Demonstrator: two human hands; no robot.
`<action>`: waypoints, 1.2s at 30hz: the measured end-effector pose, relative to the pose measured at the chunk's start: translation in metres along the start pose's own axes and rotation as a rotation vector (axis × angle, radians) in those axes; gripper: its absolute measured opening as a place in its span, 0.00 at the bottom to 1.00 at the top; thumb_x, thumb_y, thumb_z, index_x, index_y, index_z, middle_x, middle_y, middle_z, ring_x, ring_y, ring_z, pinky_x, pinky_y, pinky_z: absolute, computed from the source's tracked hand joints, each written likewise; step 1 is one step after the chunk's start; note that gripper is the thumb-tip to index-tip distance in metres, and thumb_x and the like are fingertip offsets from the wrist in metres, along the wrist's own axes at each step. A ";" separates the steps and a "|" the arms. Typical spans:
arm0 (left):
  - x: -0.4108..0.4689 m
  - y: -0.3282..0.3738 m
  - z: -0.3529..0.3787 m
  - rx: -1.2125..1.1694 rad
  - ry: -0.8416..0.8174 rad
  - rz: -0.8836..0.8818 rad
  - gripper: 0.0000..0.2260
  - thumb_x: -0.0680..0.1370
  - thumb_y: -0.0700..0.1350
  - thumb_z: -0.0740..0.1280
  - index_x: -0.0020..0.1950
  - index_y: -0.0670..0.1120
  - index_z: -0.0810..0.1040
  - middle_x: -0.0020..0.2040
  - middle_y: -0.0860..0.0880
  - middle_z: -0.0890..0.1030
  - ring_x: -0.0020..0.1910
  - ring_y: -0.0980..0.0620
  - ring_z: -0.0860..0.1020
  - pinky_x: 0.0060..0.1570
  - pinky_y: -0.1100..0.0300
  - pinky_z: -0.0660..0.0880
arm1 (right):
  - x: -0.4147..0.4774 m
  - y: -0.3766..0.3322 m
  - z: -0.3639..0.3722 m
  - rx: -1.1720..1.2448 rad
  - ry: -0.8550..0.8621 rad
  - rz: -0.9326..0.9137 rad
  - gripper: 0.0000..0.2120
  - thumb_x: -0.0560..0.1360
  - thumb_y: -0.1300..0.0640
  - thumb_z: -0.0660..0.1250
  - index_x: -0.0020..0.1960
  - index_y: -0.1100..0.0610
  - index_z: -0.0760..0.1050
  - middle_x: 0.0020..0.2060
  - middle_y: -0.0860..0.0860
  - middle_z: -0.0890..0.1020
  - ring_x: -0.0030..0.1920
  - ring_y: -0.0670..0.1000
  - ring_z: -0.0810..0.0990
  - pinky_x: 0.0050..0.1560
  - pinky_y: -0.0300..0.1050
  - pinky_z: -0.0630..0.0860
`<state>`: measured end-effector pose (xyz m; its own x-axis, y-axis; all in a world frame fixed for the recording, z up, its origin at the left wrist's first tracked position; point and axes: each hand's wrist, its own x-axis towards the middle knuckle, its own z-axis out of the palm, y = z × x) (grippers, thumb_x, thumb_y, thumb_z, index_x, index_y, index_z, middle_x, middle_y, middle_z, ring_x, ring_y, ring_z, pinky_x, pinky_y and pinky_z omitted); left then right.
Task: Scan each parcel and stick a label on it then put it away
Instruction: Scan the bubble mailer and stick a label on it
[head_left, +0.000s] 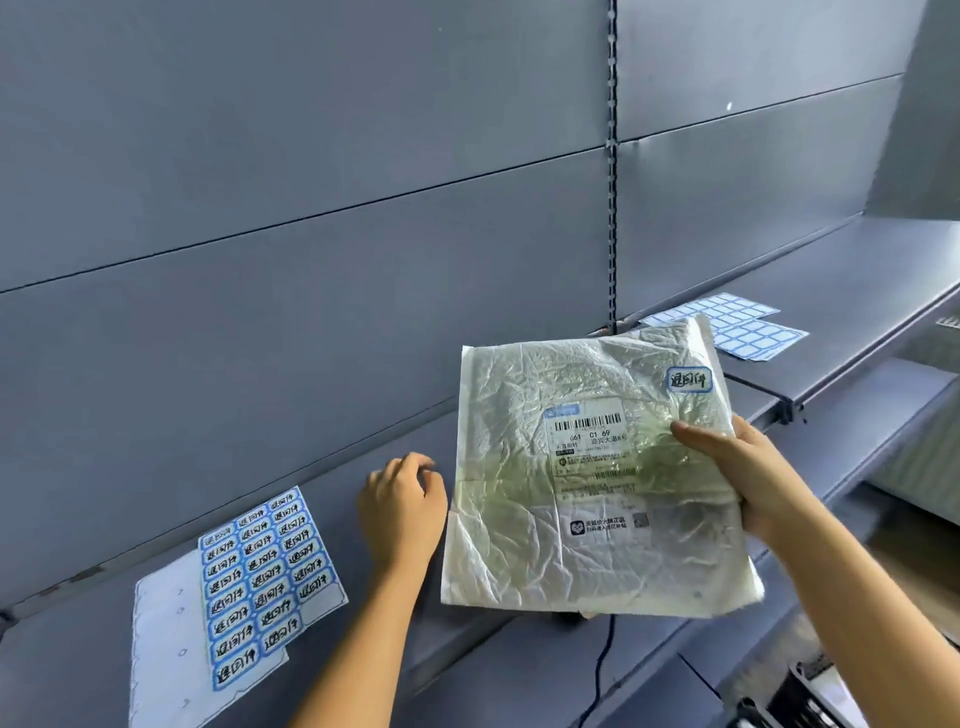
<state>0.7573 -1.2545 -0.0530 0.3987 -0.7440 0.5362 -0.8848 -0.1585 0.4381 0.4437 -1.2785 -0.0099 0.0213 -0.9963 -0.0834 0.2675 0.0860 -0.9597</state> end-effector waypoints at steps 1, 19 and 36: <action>-0.004 0.008 0.006 -0.012 -0.017 0.029 0.07 0.74 0.40 0.64 0.44 0.46 0.82 0.42 0.46 0.83 0.42 0.40 0.76 0.42 0.52 0.72 | -0.008 -0.002 -0.011 0.008 0.019 0.000 0.09 0.73 0.63 0.69 0.53 0.59 0.75 0.39 0.57 0.85 0.34 0.56 0.84 0.34 0.48 0.81; -0.222 0.163 0.022 -0.142 -0.182 0.594 0.11 0.72 0.42 0.60 0.30 0.44 0.71 0.24 0.47 0.73 0.28 0.44 0.70 0.26 0.59 0.65 | -0.225 -0.012 -0.249 0.124 0.369 -0.012 0.24 0.69 0.61 0.69 0.64 0.62 0.72 0.51 0.62 0.82 0.42 0.58 0.84 0.45 0.58 0.81; -0.402 0.361 0.010 -0.209 -0.631 0.945 0.17 0.55 0.36 0.79 0.26 0.46 0.71 0.20 0.49 0.69 0.18 0.49 0.69 0.19 0.66 0.61 | -0.460 -0.022 -0.418 0.174 0.782 -0.093 0.21 0.71 0.60 0.68 0.64 0.56 0.73 0.56 0.59 0.82 0.54 0.63 0.82 0.53 0.61 0.78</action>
<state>0.2748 -1.0190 -0.1172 -0.6445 -0.7102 0.2832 -0.6856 0.7008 0.1970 0.0255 -0.8208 -0.0629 -0.6717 -0.7039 -0.2310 0.3825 -0.0625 -0.9218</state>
